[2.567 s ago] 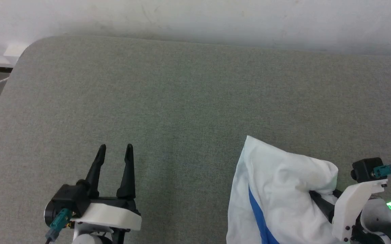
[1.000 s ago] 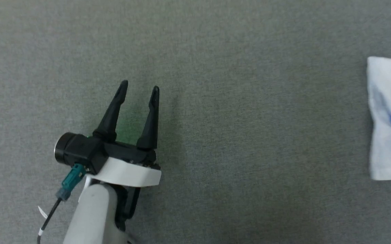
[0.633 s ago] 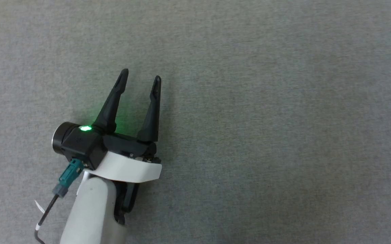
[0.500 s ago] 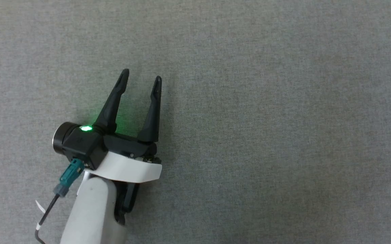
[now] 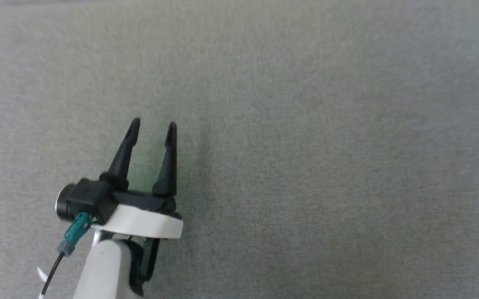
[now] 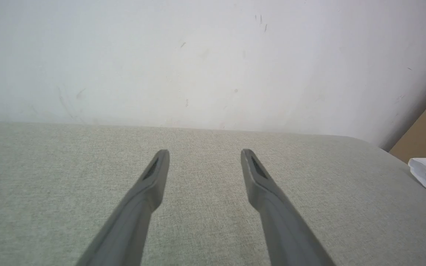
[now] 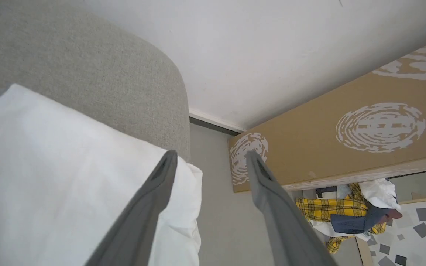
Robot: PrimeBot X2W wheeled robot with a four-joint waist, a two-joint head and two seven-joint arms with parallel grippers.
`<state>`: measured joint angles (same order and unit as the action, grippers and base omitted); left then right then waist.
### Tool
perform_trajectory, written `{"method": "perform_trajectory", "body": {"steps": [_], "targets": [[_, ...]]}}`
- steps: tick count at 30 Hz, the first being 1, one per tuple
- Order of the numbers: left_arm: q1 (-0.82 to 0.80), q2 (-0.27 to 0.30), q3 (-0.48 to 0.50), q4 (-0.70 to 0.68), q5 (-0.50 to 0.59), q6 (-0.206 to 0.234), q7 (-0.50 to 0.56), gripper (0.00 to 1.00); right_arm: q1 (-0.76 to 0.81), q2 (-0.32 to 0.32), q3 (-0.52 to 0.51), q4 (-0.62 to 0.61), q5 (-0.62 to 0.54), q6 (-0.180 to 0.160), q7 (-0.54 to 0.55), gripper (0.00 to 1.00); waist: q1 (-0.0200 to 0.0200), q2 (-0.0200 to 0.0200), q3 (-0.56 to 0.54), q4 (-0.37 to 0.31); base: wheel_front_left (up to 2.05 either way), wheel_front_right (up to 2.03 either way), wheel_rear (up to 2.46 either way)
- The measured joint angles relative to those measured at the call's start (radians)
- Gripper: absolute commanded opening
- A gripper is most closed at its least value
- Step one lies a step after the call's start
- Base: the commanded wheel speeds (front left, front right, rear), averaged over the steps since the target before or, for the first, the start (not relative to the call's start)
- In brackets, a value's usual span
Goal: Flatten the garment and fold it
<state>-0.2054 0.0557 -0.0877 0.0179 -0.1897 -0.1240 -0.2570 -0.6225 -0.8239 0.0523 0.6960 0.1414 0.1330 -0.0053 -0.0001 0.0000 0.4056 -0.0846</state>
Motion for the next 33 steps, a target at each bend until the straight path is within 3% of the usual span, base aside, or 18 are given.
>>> {"method": "perform_trajectory", "body": {"steps": [11,22,33], "targets": [[0.101,-0.003,0.077,-0.011,-0.005,0.010,0.000,1.00,0.022,0.165,-0.018,-0.279,0.081,0.000,-0.096,1.00,-0.0002,0.0000,-0.210,0.007,0.00,0.00,0.00],[0.187,-0.005,0.093,0.012,-0.039,0.107,0.000,1.00,0.318,0.467,-0.103,-0.634,0.058,0.000,-0.129,1.00,-0.0001,0.0000,-0.348,0.044,0.00,0.00,0.00],[0.229,-0.005,0.062,0.050,-0.008,0.116,0.000,1.00,0.605,0.701,-0.077,-0.713,0.017,0.000,-0.188,1.00,0.0000,0.0000,-0.397,0.102,0.00,0.00,0.00]]}}
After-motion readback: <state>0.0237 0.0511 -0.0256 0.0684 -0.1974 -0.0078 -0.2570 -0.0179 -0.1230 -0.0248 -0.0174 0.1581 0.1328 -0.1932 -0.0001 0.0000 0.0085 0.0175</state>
